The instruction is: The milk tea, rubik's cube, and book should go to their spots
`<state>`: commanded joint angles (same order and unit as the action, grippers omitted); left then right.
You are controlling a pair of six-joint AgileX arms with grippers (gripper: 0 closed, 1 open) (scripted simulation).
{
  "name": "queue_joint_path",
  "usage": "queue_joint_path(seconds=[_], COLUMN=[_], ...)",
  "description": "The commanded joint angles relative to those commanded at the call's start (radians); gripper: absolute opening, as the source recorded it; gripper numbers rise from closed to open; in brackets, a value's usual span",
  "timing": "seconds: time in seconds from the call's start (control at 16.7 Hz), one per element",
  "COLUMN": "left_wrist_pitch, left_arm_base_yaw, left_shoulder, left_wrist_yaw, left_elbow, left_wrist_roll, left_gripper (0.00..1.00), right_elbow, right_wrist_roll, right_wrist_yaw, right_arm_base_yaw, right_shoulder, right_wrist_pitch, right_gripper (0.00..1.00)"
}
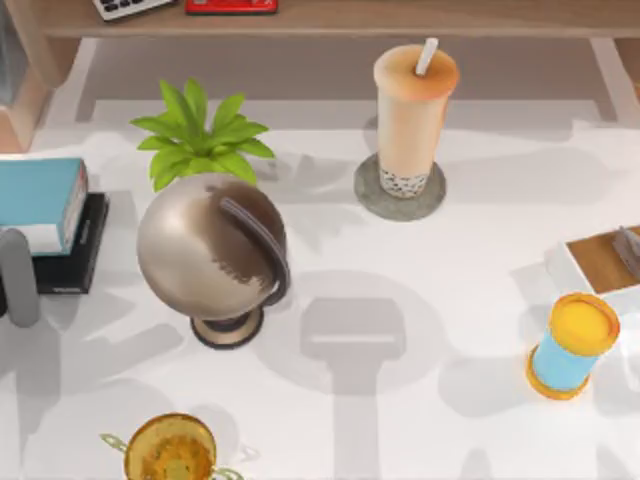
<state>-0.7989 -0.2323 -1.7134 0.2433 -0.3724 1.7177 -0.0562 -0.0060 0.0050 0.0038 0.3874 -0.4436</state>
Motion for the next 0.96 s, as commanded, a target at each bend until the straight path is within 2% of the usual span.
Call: queue_joint_path(seconds=[0.6,0.96], left_wrist_pitch=[0.000,0.000], left_arm_base_yaw=[0.000,0.000], left_shoulder=[0.000,0.000], left_wrist_yaw=[0.000,0.000], left_elbow=[0.000,0.000], left_wrist_roll=[0.000,0.000], left_gripper=[0.98,1.00], right_elbow=[0.000,0.000], right_wrist_roll=[0.000,0.000], right_wrist_yaw=[0.000,0.000], right_arm_base_yaw=[0.000,0.000], right_shoulder=[0.000,0.000], right_wrist_pitch=[0.000,0.000], right_gripper=[1.00,1.00])
